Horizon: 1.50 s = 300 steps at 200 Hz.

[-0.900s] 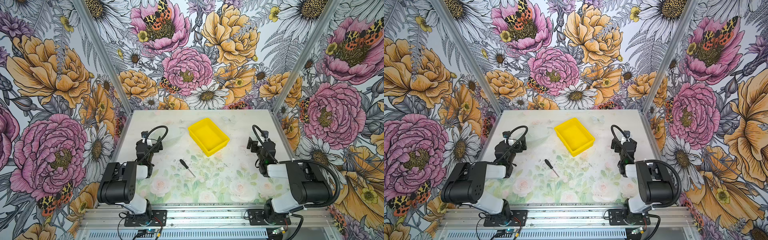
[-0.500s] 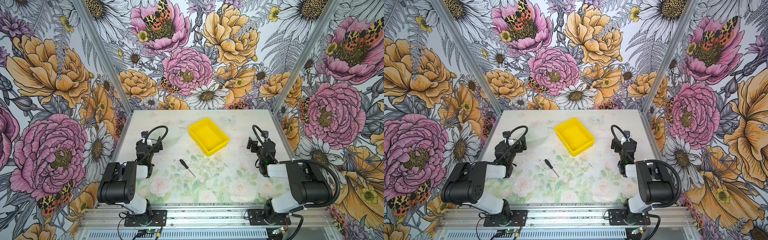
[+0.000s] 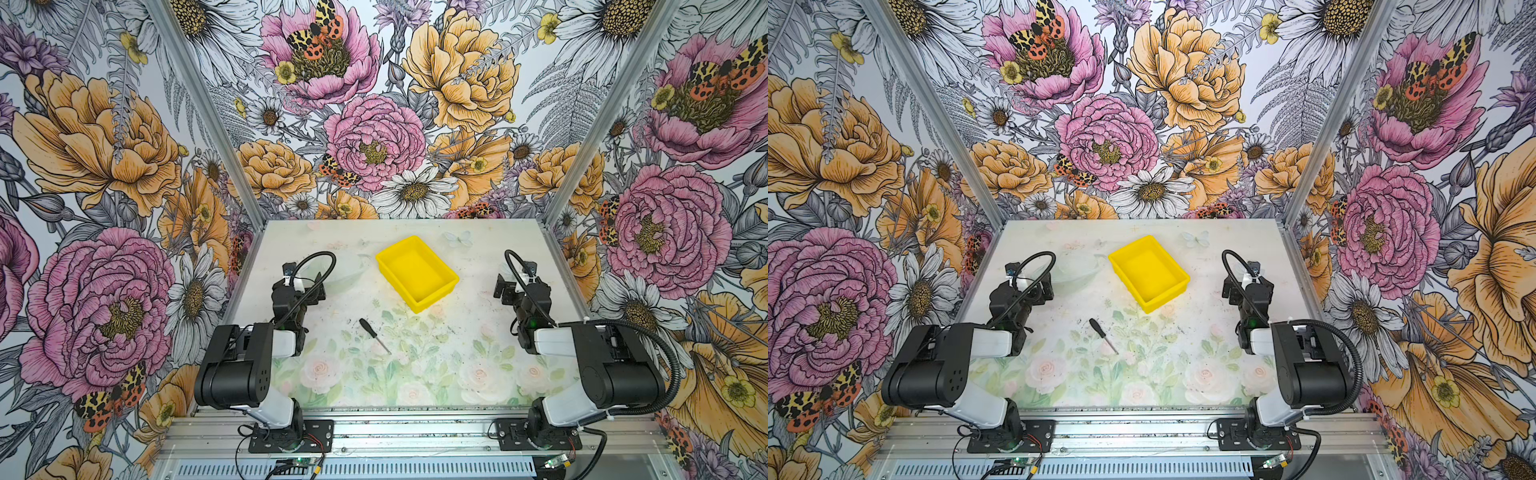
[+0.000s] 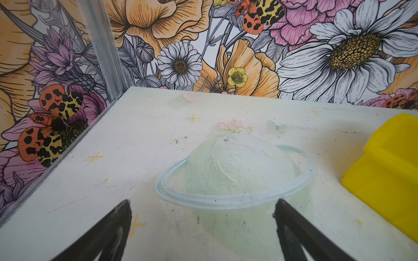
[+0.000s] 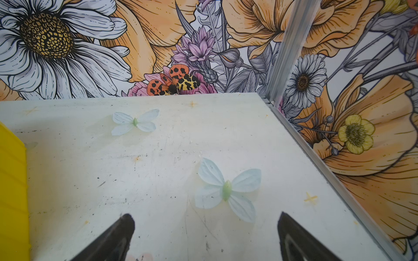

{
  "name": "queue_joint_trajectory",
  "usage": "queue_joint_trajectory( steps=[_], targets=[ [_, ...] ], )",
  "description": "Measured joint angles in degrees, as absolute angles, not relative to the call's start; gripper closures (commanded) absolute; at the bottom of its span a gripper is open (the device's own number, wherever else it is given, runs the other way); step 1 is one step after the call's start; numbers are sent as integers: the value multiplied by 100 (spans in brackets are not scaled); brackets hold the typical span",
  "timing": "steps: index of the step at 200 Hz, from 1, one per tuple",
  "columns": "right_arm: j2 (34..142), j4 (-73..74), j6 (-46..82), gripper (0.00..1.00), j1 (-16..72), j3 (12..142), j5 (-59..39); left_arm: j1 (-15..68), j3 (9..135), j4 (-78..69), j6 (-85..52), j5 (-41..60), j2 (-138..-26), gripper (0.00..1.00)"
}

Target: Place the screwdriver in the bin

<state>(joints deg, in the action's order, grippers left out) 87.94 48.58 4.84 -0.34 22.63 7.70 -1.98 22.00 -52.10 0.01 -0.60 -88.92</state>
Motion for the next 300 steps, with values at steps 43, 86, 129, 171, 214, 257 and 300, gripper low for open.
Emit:
queue_joint_trajectory(
  steps=[43,86,129,171,214,257,300],
  targets=[
    [8792,4856,484,1,-36,2265,768,-198,2200,-5207,1,-60,-8892,1],
    [8792,4851,484,1,-34,2263,784,-200,2209,-5142,1,-54,-8886,1],
    [8525,4108,484,1,10,2462,987,-217,2351,-4630,-3,-54,-8722,1],
    [7959,3417,480,1,119,2630,1105,-504,2908,-3461,-202,301,-8178,1],
    [7301,2471,489,0,316,2891,1466,-650,2995,-2692,-589,705,-7588,1],
    [6676,1144,803,1,642,3420,1951,-462,3046,-1769,-928,760,-7052,1],
    [6285,-486,1404,1,760,4058,2198,-346,3312,-587,-1459,436,-6713,1]
  ],
)
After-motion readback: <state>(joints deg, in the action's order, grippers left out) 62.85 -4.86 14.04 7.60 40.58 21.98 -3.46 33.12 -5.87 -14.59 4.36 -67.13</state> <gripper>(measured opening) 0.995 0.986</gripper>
